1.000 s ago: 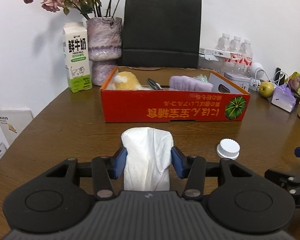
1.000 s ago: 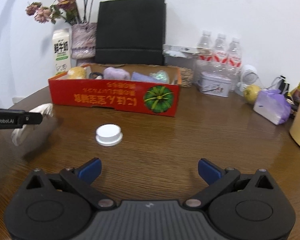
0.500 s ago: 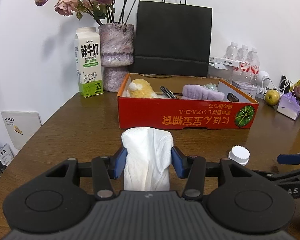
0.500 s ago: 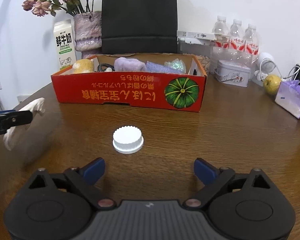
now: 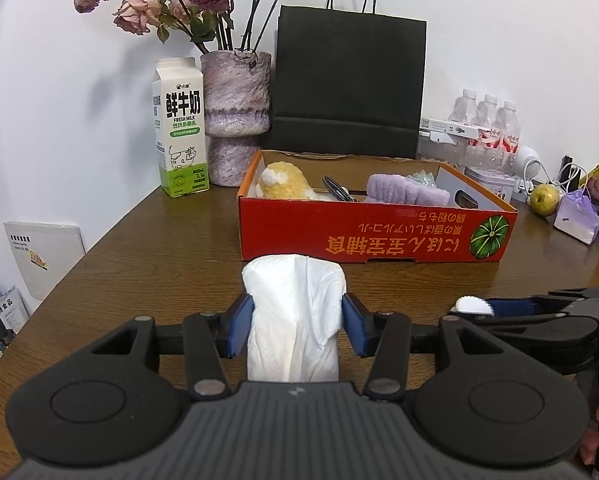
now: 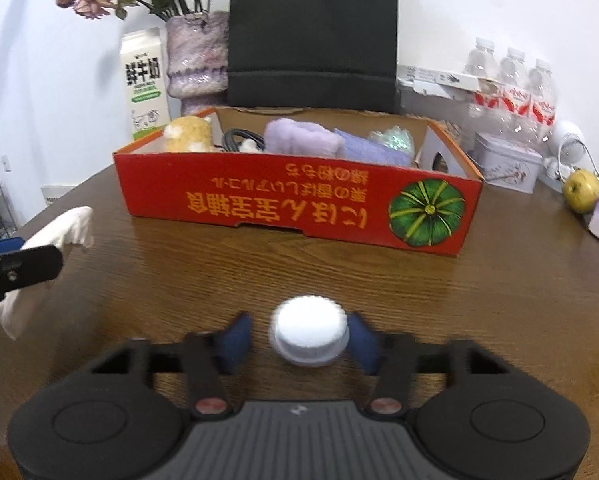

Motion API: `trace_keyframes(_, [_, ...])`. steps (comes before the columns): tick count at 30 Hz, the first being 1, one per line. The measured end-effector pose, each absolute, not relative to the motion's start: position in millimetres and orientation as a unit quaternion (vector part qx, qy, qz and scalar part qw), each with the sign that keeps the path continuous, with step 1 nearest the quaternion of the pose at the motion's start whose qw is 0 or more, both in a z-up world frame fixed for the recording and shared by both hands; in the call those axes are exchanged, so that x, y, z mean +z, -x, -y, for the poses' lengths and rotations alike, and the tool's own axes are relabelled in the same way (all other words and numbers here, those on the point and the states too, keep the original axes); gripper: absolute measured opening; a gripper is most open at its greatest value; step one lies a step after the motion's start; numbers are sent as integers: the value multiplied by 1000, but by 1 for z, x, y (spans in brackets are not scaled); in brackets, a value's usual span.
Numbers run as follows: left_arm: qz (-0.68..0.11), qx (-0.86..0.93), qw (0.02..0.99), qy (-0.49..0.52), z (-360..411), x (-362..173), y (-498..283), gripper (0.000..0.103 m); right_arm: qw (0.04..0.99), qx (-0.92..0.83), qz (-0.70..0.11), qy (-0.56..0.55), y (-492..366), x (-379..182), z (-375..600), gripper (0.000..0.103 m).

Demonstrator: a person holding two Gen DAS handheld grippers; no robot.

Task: Organize objects
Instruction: 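Grasp the white screw cap with the right tool while the left tool holds the pouch, then carry the white pouch and white cap with both tools over the red box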

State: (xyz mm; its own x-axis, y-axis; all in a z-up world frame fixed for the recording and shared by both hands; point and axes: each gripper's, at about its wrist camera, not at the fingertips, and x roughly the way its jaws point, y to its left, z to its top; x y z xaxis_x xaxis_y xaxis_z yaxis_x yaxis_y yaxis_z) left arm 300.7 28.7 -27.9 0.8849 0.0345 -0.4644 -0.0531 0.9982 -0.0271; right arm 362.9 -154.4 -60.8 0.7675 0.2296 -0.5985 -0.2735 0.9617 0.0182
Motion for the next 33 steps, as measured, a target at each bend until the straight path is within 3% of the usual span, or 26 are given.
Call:
trace_keyframes(13, [-238,20,971,24,-30,-28,-298,49,970,113,-211,30,-326,-43,172,39])
trace_keyframes(33, [-210,5,978,2,-12,-23,-280,50,977,126,-166,40,-280,-35,184,39])
